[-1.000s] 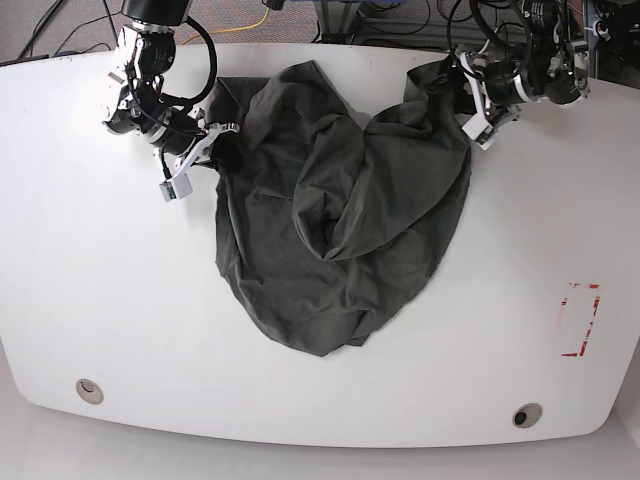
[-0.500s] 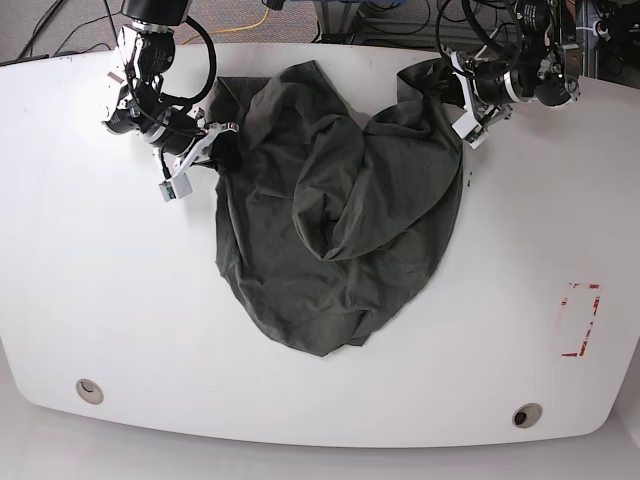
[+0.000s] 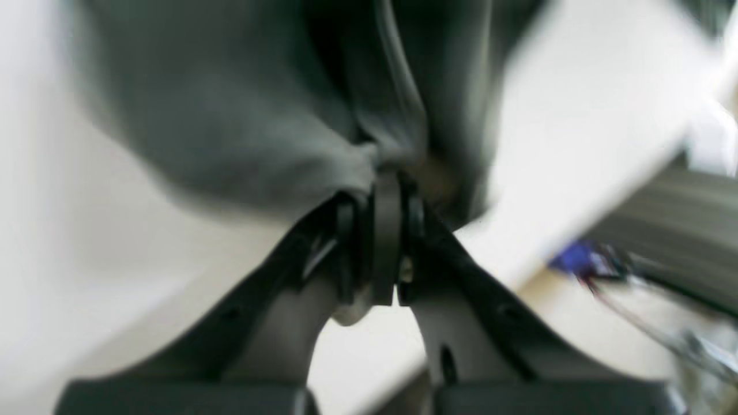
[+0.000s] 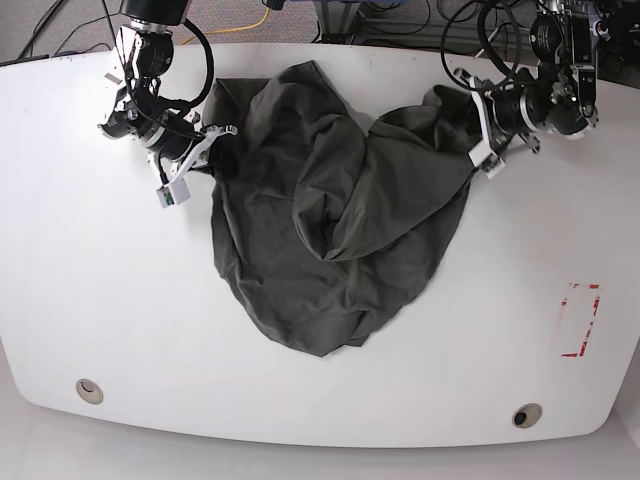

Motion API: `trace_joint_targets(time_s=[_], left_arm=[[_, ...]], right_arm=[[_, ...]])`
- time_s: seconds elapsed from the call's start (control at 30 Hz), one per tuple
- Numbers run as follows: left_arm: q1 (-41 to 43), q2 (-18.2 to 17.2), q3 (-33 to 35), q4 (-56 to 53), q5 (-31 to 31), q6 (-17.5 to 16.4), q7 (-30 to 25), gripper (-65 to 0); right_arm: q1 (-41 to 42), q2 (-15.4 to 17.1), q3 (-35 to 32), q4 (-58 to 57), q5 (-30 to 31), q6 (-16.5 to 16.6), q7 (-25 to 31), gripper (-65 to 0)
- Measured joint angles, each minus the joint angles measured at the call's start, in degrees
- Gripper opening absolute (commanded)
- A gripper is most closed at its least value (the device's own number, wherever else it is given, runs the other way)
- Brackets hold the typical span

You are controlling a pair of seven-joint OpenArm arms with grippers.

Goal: Layout the t-shirt on the table in an organized manner, then fold the t-shirt properly
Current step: 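Lift the shirt with both grippers and stretch it between them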

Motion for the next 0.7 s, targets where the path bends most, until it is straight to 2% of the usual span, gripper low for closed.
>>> trace_joint_targets(time_s=[0.13,0.23,0.4,0.7], left_arm=[[-6.1,-0.1,-2.9,0.2,0.4,0.1,0.4,-63.9],[-11.3,-0.4,-4.5,0.2,0.1,0.0,3.3,-63.9],[-21.9,-2.3,-6.2,0.2,0.5,0.0,7.7,-63.9],[-34.6,-4.7,-7.8,0.3,-0.3,0.0,9.7,-63.9]], right_arm=[[1.6,0.0,0.0,3.8,0.0,0.0,0.0,-65.0],[3.3,0.3,0.0,6.7,0.1,0.0,-1.4,-65.0],[7.5,3.5,0.1,9.5,-0.1,0.4,-3.1,-65.0],[14.9,9.0,0.0,10.3,0.0,0.2,-4.5,-65.0]])
